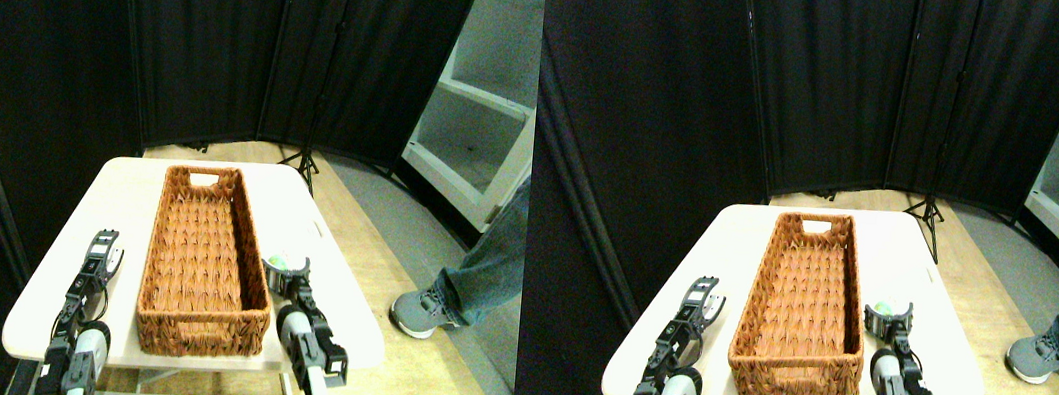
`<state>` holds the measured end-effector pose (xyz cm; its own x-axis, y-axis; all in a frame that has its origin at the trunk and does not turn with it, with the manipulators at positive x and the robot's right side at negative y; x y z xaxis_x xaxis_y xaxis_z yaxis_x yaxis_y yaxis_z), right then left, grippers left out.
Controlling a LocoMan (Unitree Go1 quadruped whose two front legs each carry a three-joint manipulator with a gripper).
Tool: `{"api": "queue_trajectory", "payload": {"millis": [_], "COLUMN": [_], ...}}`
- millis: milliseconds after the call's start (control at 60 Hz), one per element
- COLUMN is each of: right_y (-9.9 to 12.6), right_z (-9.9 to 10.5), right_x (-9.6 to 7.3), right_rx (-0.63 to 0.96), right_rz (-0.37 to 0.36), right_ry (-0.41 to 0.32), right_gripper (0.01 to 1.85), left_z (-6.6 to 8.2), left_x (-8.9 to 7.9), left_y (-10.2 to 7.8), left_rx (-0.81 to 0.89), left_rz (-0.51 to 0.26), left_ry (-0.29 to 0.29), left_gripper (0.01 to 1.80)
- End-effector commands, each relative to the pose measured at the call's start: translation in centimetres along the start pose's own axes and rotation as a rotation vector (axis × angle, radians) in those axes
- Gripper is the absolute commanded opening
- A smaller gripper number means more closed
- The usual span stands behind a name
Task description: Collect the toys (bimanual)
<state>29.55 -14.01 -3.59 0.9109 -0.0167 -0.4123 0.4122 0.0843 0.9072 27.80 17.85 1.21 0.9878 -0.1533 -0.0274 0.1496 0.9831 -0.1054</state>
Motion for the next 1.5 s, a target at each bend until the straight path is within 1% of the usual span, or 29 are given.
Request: {"api": "queue_trajectory", "payload": {"millis": [17, 67, 100, 150, 233, 267, 283, 350, 383, 400, 417, 450, 483, 533, 617, 850, 933, 983, 1050, 1100, 1167, 1200, 1317, 1333, 1367, 1417, 1433, 1450, 1500], "right_y": [1.2, 1.0, 0.9, 0.5, 0.1, -0.1, -0.3, -0.6, -0.7, -0.7, -0.6, -0.5, -0.4, -0.3, 0.0, 0.9, 2.0, 3.1, 4.8, 5.6, 6.7, 7.4, 8.7, 9.3, 9.7, 10.1, 10.4, 10.8, 11.1], "right_z": [-0.3, -0.1, 0.1, 0.1, 0.0, -0.1, -0.2, -0.2, -0.2, -0.2, -0.2, -0.2, -0.2, 0.0, 0.2, 1.0, 1.0, 0.7, 0.2, 0.0, -0.3, -0.6, -1.6, -2.3, -2.8, -3.3, -3.7, -4.2, -4.7], "right_x": [-0.6, -0.6, -0.5, -0.4, -0.4, -0.4, -0.2, 0.0, 0.1, 0.1, 0.1, 0.2, 0.2, 0.3, 0.3, 0.4, -0.1, -0.6, -1.3, -1.3, -1.4, -1.5, -1.8, -1.7, -1.7, -1.7, -1.8, -1.9, -2.0], "right_rx": [-0.024, -0.068, -0.083, -0.05, -0.066, -0.037, -0.02, -0.004, -0.037, -0.037, -0.053, -0.084, -0.123, -0.189, -0.169, -0.113, -0.18, -0.208, -0.27, -0.267, -0.323, -0.375, -0.411, -0.403, -0.411, -0.436, -0.42, -0.402, -0.402], "right_rz": [0.056, 0.069, 0.077, 0.064, 0.033, 0.021, 0.029, 0.028, 0.025, 0.025, 0.033, 0.049, 0.057, 0.082, 0.073, 0.077, 0.096, 0.121, 0.152, 0.165, 0.179, 0.204, 0.218, 0.211, 0.225, 0.234, 0.239, 0.239, 0.246], "right_ry": [0.024, 0.028, 0.023, 0.006, 0.011, 0.011, 0.014, 0.001, -0.044, -0.044, -0.048, -0.056, -0.077, -0.087, -0.105, -0.078, -0.065, -0.045, -0.015, 0.026, 0.071, 0.095, 0.107, 0.113, 0.134, 0.152, 0.166, 0.176, 0.192], "right_gripper": [0.83, 0.89, 0.87, 0.83, 0.84, 0.8, 0.73, 0.64, 0.42, 0.42, 0.28, 0.11, 0.06, 0.06, 0.07, 0.09, 0.08, 0.04, 0.06, 0.06, 0.08, 0.07, 0.1, 0.14, 0.13, 0.11, 0.11, 0.04, 0.02], "left_z": [0.6, 0.7, 0.7, 0.7, 0.8, 0.8, 0.8, 0.9, 0.9, 0.9, 0.8, 0.8, 0.8, 0.7, 0.7, 0.8, 0.8, 0.8, 0.8, 0.8, 0.8, 0.7, 0.7, 0.7, 0.7, 0.7, 0.7, 0.7, 0.7], "left_x": [0.2, 0.3, 0.2, 0.3, 0.3, 0.3, 0.2, 0.2, 0.2, 0.2, 0.2, 0.1, 0.2, 0.2, 0.2, 0.2, 0.3, 0.3, 0.3, 0.3, 0.3, 0.2, 0.1, 0.0, 0.0, -0.1, -0.1, -0.2, -0.2], "left_y": [-0.3, -0.3, -0.3, -0.3, -0.2, -0.2, -0.3, -0.2, -0.1, -0.1, -0.1, -0.1, -0.1, -0.1, 0.0, 0.0, 0.0, 0.0, 0.1, 0.2, 0.3, 0.4, 0.6, 0.7, 0.8, 0.8, 0.8, 0.9, 1.0], "left_rx": [0.004, 0.004, 0.003, 0.003, 0.002, 0.005, 0.005, 0.007, 0.002, 0.002, 0.001, 0.0, 0.003, 0.007, 0.001, 0.004, 0.008, 0.009, 0.004, 0.006, 0.003, 0.002, 0.008, 0.009, 0.014, 0.016, 0.014, 0.018, 0.022], "left_rz": [-0.015, -0.019, -0.017, -0.023, -0.031, -0.025, -0.02, -0.026, -0.024, -0.024, -0.021, -0.02, -0.025, -0.028, -0.032, -0.045, -0.047, -0.049, -0.052, -0.047, -0.043, -0.043, -0.041, -0.042, -0.041, -0.038, -0.034, -0.036, -0.036], "left_ry": [-0.025, -0.025, -0.025, -0.021, -0.011, -0.009, -0.008, -0.012, -0.012, -0.012, -0.01, -0.008, -0.008, -0.008, -0.013, -0.018, -0.02, -0.022, -0.023, -0.023, -0.025, -0.024, -0.028, -0.034, -0.035, -0.036, -0.035, -0.035, -0.036], "left_gripper": [0.22, 0.21, 0.21, 0.21, 0.22, 0.22, 0.22, 0.22, 0.22, 0.22, 0.22, 0.22, 0.22, 0.22, 0.21, 0.21, 0.2, 0.2, 0.19, 0.18, 0.18, 0.17, 0.16, 0.16, 0.16, 0.16, 0.16, 0.16, 0.16]}}
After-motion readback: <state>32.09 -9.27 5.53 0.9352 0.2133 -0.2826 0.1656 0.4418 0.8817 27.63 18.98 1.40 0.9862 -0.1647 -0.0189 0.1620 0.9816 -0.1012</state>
